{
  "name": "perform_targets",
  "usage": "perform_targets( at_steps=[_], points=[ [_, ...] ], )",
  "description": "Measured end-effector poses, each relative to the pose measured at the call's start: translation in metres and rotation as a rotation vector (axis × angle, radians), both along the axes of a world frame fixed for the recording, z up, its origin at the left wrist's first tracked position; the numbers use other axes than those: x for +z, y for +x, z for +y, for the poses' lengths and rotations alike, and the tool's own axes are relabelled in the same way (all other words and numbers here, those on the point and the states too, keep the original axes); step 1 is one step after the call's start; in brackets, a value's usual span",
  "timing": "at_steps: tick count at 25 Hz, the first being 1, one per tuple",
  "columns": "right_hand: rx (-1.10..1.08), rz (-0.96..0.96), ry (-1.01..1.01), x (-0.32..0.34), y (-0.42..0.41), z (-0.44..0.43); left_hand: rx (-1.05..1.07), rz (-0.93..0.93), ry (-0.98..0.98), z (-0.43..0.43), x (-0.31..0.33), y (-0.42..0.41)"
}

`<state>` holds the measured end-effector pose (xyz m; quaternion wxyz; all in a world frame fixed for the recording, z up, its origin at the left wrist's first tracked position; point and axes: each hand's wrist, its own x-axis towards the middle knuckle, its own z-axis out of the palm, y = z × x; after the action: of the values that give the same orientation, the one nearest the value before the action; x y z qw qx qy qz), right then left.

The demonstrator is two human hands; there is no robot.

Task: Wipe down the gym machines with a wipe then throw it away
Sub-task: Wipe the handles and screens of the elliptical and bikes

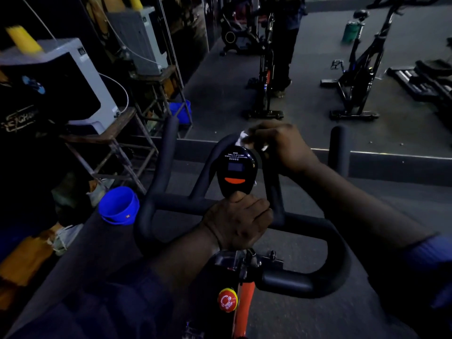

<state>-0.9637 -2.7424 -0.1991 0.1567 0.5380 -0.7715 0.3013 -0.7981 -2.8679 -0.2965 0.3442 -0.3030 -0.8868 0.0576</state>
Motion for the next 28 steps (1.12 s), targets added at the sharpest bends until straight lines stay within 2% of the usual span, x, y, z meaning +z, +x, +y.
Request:
perform_targets(
  at_steps=[3, 7, 8, 11, 16, 18, 20, 21, 24, 26, 28],
  points=[
    [-0.123, -0.091, -0.03, -0.001, 0.008, 0.04, 0.001, 0.012, 0.005, 0.0, -0.002, -0.001],
    [-0.357, -0.302, -0.349, 0.01, 0.001, 0.02, -0.004, 0.003, 0.008, 0.001, 0.0, -0.001],
    [-0.332, -0.345, -0.313, 0.009, 0.002, 0.008, 0.003, 0.002, 0.007, 0.001, 0.0, 0.0],
    [-0.152, -0.342, 0.028, -0.001, 0.014, -0.007, 0.012, -0.009, 0.013, 0.001, 0.001, 0.0],
    [-0.128, -0.348, 0.215, 0.007, -0.002, 0.03, -0.008, -0.005, 0.022, 0.001, 0.0, -0.001],
    [-0.131, -0.248, 0.297, 0.011, -0.01, 0.038, -0.007, -0.01, 0.024, 0.001, 0.0, -0.001],
    [-0.096, -0.15, 0.275, 0.014, -0.019, 0.041, -0.008, -0.022, 0.015, 0.002, 0.0, -0.001],
    [-0.062, -0.162, 0.233, 0.014, -0.023, 0.04, -0.005, -0.015, 0.009, 0.001, 0.0, 0.0],
    [0.019, -0.289, 0.212, 0.018, -0.035, 0.032, -0.003, -0.02, 0.009, 0.0, 0.001, 0.0],
    [0.016, -0.339, 0.267, 0.02, -0.043, 0.032, 0.011, -0.029, 0.009, 0.002, -0.002, 0.0],
    [0.008, -0.373, 0.226, 0.024, -0.044, 0.034, 0.009, -0.043, 0.023, 0.001, -0.002, -0.001]
  ],
)
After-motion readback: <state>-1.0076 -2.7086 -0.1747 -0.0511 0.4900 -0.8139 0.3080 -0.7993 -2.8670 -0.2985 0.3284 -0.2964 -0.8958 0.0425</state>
